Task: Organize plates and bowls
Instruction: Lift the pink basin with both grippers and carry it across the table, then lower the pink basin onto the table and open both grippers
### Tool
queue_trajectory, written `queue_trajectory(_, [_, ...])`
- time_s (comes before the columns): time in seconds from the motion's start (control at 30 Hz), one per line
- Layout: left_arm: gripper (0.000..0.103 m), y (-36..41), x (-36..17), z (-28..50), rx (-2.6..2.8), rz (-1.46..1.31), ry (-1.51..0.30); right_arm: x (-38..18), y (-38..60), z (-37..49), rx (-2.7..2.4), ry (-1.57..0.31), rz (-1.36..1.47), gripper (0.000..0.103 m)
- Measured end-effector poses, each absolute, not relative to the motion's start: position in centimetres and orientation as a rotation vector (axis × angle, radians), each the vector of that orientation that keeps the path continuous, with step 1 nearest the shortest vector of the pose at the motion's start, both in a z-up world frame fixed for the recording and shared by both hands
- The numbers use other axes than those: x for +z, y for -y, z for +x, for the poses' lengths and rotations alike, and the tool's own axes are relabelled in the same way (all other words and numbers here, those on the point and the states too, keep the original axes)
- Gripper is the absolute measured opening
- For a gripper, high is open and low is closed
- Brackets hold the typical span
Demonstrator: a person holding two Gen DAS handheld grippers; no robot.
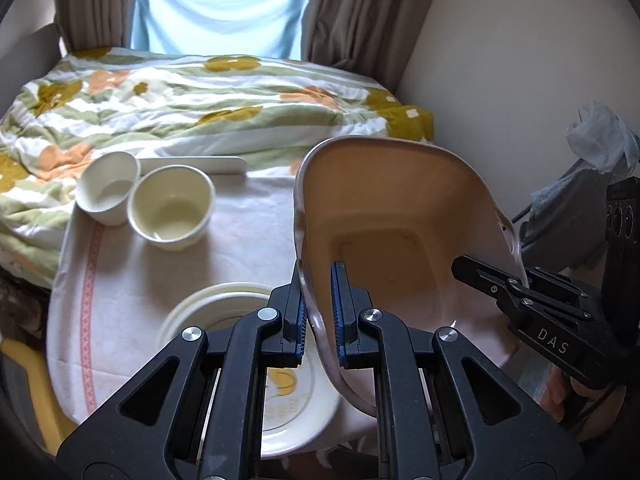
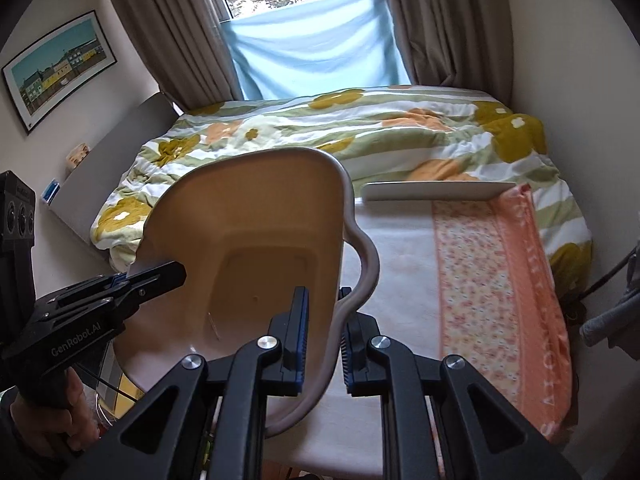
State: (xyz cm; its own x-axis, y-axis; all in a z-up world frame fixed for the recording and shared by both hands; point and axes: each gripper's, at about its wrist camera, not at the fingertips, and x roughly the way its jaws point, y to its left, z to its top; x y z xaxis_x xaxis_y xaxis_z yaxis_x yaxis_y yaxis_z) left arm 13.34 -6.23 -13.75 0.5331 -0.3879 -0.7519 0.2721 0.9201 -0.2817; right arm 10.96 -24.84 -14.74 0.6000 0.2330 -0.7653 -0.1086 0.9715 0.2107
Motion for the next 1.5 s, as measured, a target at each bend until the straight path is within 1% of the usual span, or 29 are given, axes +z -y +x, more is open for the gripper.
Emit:
queue_trajectory(0.13, [0.009, 12.1, -15.5, 13.3, -0.428, -0.106, -0.976, -16.0, 29.5, 10.4, 0.153, -0.93, 0.153, 0.013])
queue_trajectory(0.23, [0.009, 15.8, -17.8, 13.2, -0.438, -0.098, -1.016, -17.9, 32.6, 10.2, 0.132, -0.961, 0.172, 0.013])
queue_trajectory(0.47, [0.009, 20.8, -23.9, 13.6, -0.421, -0.093, -1.087, -23.6, 37.8, 10.8, 0.121, -1.021, 0.172, 0.013])
queue_trajectory(0.7, [0.009, 22.4, -26.4, 13.9, -0.376, -0.061, -1.092, -26.6, 39.9, 11.3, 0.159, -1.04, 0.184, 0.013])
queue_trajectory(1.17, [0.01, 23.2, -27.4, 14.0, -0.323, -0.008, -1.11, -28.3, 40.9, 11.0, 0.192, -1.074, 0.193, 0.013])
queue_trajectory(1.23, [0.012, 23.2, -27.4, 14.2, -0.308, -0.004, -1.125, -28.2, 40.9, 11.0, 0.185, -1.073, 0.193, 0.013])
queue_trajectory(1.27, [0.019, 23.2, -27.4, 14.3, -0.299, -0.005, -1.133, -28.2, 40.9, 11.0, 0.181, -1.073, 0.193, 0.013])
queue_trajectory(1.3, [0.035, 23.2, -27.4, 14.4, -0.294, -0.008, -1.136, -28.1, 41.0, 10.9, 0.178, -1.071, 0.194, 0.013])
queue_trajectory(1.33, [0.047, 23.1, -27.3, 14.4, -0.296, -0.015, -1.132, -28.0, 41.1, 10.9, 0.178, -1.065, 0.193, 0.015])
queue_trajectory(1.37, [0.072, 23.0, -27.1, 14.3, -0.296, -0.02, -1.121, -27.9, 41.1, 10.8, 0.177, -1.059, 0.191, 0.018])
queue_trajectory(1.4, [0.088, 22.9, -26.8, 14.2, -0.293, -0.026, -1.104, -27.7, 41.2, 10.7, 0.175, -1.051, 0.188, 0.03])
queue_trajectory(1.43, [0.091, 22.7, -26.4, 14.1, -0.29, -0.032, -1.087, -27.6, 41.3, 10.5, 0.177, -1.04, 0.189, 0.049])
queue_trajectory(1.47, [0.093, 22.6, -26.1, 14.1, -0.289, -0.036, -1.077, -27.4, 41.4, 10.3, 0.18, -1.03, 0.194, 0.061])
queue_trajectory(1.5, [0.093, 22.5, -25.8, 14.1, -0.286, -0.038, -1.073, -27.3, 41.6, 10.1, 0.183, -1.019, 0.197, 0.08])
